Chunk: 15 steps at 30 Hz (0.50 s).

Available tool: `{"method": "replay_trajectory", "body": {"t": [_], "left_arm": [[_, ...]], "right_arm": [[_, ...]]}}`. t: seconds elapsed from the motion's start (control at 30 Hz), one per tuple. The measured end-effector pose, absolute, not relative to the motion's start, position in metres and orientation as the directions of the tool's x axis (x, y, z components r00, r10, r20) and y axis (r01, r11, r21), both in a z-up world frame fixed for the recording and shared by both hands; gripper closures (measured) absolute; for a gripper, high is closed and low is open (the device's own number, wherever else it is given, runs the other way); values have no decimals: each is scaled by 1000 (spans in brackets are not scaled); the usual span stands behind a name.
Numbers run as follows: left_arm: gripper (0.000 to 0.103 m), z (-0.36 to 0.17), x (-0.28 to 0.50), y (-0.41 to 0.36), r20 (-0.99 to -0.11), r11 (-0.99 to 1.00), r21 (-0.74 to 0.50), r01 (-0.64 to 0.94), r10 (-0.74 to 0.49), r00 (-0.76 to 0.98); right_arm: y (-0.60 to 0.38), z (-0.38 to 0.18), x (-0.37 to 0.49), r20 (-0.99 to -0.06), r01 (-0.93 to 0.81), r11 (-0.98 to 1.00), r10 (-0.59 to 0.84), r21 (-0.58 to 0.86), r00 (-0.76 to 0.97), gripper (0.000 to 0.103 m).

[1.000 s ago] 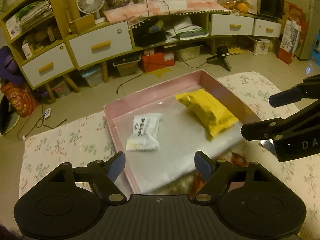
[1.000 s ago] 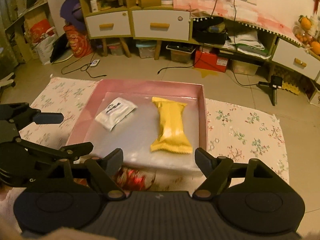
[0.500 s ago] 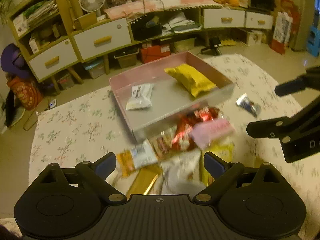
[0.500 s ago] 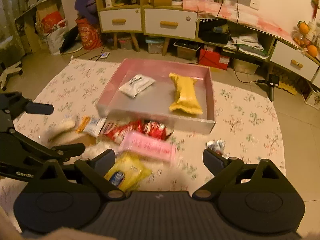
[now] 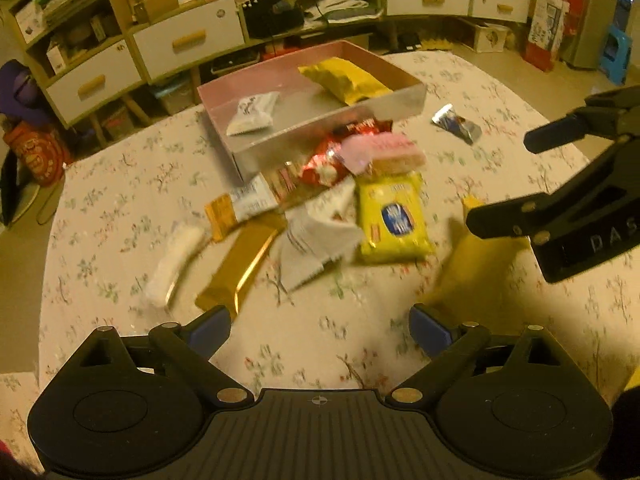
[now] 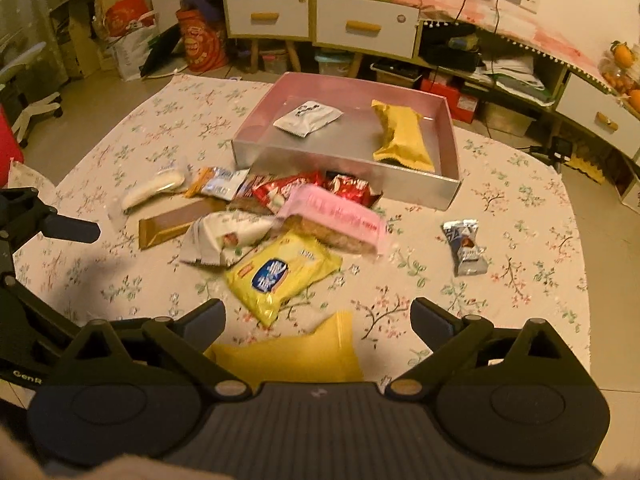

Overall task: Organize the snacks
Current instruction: 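Grasp the white pecan packet with the left tool while the right tool grasps another yellow pillow pack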

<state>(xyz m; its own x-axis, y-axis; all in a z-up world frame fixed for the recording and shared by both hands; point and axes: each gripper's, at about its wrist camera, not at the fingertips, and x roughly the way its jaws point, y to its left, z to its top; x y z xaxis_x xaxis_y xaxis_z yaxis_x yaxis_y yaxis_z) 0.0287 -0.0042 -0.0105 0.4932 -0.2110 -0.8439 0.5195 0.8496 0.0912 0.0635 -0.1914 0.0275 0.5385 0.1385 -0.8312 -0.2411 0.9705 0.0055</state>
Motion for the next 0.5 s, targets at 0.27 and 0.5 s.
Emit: {"method": "replay_trajectory", "body": {"t": [0.27, 0.5], "left_arm": [[6, -18, 6, 7, -867, 827, 111, 551, -191, 461], [6, -26, -3, 18, -889, 823, 74, 563, -202, 412]], "right_arm": [[-188, 11, 45, -867, -355, 934, 136, -50, 480, 4], [-184, -4, 37, -894, -439, 892, 109, -106, 436, 4]]}}
